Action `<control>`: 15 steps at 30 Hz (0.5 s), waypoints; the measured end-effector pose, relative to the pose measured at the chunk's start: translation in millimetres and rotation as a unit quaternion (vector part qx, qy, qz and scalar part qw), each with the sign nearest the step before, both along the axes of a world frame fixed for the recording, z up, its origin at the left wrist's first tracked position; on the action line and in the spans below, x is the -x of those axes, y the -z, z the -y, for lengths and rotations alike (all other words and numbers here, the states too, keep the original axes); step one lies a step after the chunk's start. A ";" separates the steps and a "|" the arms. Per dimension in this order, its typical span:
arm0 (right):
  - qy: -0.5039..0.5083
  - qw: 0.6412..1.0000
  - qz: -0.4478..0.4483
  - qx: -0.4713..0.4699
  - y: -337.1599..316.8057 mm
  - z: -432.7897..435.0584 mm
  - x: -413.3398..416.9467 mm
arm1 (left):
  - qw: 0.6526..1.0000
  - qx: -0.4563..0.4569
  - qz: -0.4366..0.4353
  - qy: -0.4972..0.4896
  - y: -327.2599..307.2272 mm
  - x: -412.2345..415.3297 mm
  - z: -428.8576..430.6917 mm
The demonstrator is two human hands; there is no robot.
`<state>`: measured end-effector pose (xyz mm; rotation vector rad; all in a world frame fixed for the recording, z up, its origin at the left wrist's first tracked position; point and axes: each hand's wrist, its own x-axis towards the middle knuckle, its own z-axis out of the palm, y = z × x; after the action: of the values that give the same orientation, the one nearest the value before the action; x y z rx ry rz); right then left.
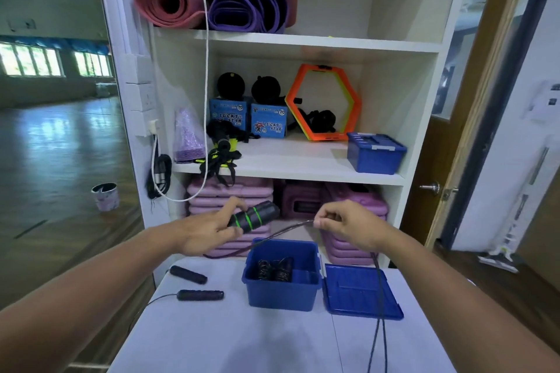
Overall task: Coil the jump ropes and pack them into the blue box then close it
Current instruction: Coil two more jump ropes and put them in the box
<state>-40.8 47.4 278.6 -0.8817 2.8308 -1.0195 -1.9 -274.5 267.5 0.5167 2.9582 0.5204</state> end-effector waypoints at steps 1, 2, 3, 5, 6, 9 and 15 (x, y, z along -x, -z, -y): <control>0.001 1.000 -0.005 0.018 -1.4 -0.8 1.2 | 1.000 -0.003 0.009 0.013 1.4 -3.0 -2.5; -0.003 0.999 -0.010 0.034 -3.5 -1.2 1.4 | 1.000 -0.005 0.019 0.022 3.5 -4.7 -4.6; -0.008 0.999 -0.015 0.044 -6.5 -0.9 1.3 | 0.999 -0.002 0.020 0.027 5.7 -6.1 -7.1; -0.022 0.998 -0.024 0.053 -13.2 1.5 0.8 | 0.999 0.002 0.007 0.033 9.3 -6.6 -11.2; -0.027 0.998 -0.031 0.055 -16.9 2.9 0.6 | 0.999 -0.009 0.004 0.032 11.2 -6.0 -12.6; -0.025 0.996 -0.055 0.068 -25.7 5.7 2.5 | 0.998 -0.056 0.017 0.038 11.5 -9.5 -20.8; -0.025 0.989 -0.082 0.124 -30.0 8.7 12.1 | 0.989 -0.114 0.025 0.090 -7.9 -33.7 -61.1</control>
<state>-52.9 38.7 308.6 -1.0992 2.8358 -1.3759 31.8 -213.4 275.3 0.7706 2.7823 0.8419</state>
